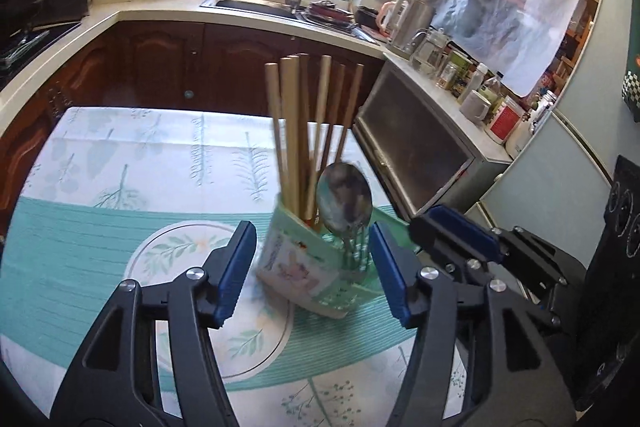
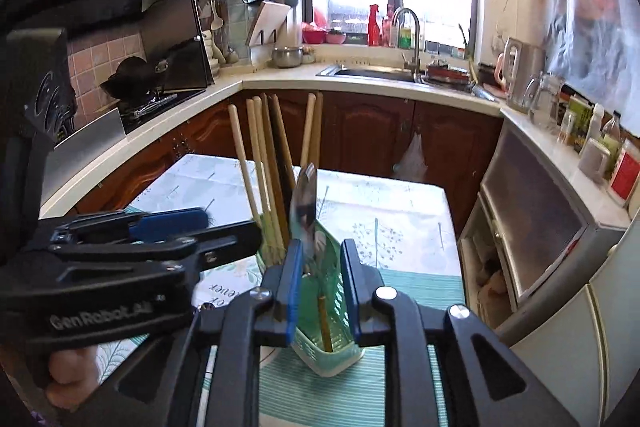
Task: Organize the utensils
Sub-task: 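Lift the fork and spoon with both tools and drop them into the holder, then lower the right tool onto the small gold-handled spoon and grasp it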
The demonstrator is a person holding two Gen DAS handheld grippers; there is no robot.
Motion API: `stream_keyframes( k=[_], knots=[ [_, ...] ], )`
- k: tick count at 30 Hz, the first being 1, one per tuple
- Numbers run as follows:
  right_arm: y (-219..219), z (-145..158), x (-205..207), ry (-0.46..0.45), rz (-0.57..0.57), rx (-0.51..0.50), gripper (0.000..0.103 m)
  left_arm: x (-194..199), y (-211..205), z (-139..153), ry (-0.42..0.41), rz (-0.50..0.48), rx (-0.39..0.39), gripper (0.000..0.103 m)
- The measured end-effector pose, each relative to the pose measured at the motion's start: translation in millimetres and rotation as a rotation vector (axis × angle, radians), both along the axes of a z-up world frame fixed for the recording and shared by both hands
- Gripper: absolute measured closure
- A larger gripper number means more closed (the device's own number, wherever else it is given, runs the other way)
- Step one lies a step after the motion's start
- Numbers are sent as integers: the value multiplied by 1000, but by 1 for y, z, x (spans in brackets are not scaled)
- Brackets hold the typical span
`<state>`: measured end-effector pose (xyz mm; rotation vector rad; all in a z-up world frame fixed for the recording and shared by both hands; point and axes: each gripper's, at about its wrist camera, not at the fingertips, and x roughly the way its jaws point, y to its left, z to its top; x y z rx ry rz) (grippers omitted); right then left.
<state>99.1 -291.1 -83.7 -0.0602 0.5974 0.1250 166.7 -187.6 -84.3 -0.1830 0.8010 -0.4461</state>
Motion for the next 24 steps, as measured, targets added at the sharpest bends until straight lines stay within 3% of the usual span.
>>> stream_keyframes(
  k=[12, 17, 24],
  knots=[
    [26, 21, -30, -54, 23, 47, 83, -41, 73, 3, 58, 61, 41, 47],
    [41, 17, -36, -32, 53, 63, 83, -53, 94, -2, 66, 106, 75, 47],
    [63, 6, -39, 23, 85, 75, 83, -66, 108, -15, 109, 97, 90, 47]
  ],
)
